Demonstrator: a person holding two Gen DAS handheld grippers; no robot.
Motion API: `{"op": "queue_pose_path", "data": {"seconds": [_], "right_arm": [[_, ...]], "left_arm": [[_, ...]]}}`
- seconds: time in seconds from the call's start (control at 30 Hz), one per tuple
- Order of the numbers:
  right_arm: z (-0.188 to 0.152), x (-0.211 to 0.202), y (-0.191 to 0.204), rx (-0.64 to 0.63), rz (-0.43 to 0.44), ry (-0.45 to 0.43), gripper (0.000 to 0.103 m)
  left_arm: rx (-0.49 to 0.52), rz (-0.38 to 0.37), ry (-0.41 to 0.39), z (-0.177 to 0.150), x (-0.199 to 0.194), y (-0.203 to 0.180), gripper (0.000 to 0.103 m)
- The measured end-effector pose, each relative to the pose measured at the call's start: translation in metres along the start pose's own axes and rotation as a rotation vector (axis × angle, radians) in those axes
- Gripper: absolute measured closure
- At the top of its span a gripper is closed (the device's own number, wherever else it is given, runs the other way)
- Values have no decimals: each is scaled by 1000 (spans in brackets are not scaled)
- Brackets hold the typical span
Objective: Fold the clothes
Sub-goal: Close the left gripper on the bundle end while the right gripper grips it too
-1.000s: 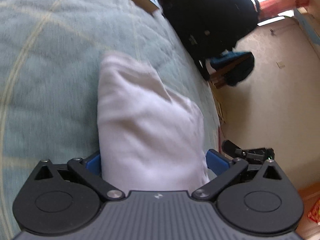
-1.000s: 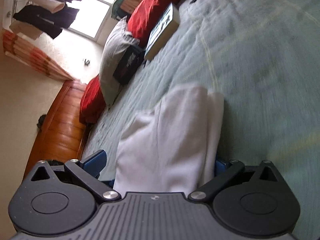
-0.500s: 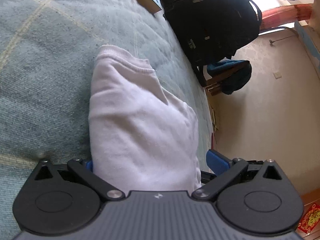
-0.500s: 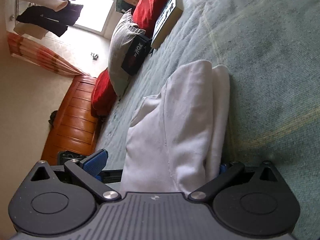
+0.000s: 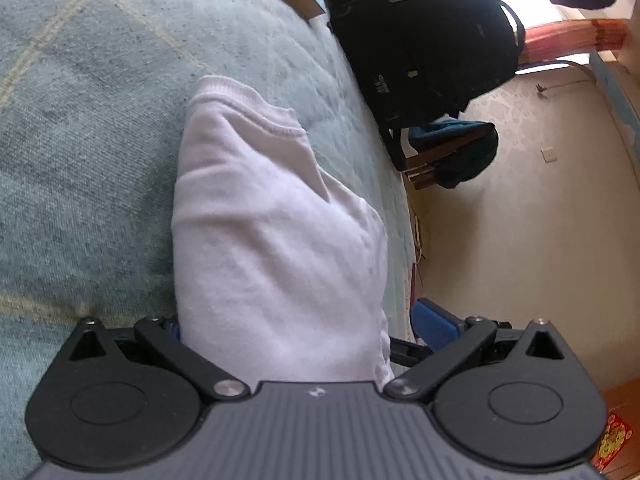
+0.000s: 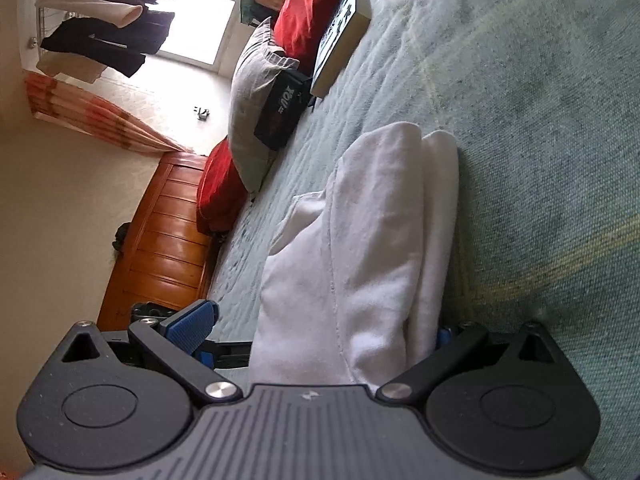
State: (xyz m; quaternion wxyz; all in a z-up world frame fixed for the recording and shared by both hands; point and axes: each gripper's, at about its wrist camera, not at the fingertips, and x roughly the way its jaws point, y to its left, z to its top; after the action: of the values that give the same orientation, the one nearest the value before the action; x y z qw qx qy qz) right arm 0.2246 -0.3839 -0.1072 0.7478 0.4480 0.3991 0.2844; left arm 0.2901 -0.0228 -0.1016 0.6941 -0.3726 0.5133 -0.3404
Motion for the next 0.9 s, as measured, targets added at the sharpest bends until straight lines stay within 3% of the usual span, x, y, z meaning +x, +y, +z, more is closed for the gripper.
{"op": "queue_pose_path", "data": {"seconds": [0.57,0.73,0.9], "right_arm": [[-11,2,19,-34,-60,24,0],[-14,0,24,-44,-74,14,0],[-18,3,38,-73,-114,8,0]], "left_arm": [[8,15,15,-8,-1,-3,2],[-20,-9,-2,-8,-9,-10,2],[17,-19,-7,-9,-14,-23,2]]}}
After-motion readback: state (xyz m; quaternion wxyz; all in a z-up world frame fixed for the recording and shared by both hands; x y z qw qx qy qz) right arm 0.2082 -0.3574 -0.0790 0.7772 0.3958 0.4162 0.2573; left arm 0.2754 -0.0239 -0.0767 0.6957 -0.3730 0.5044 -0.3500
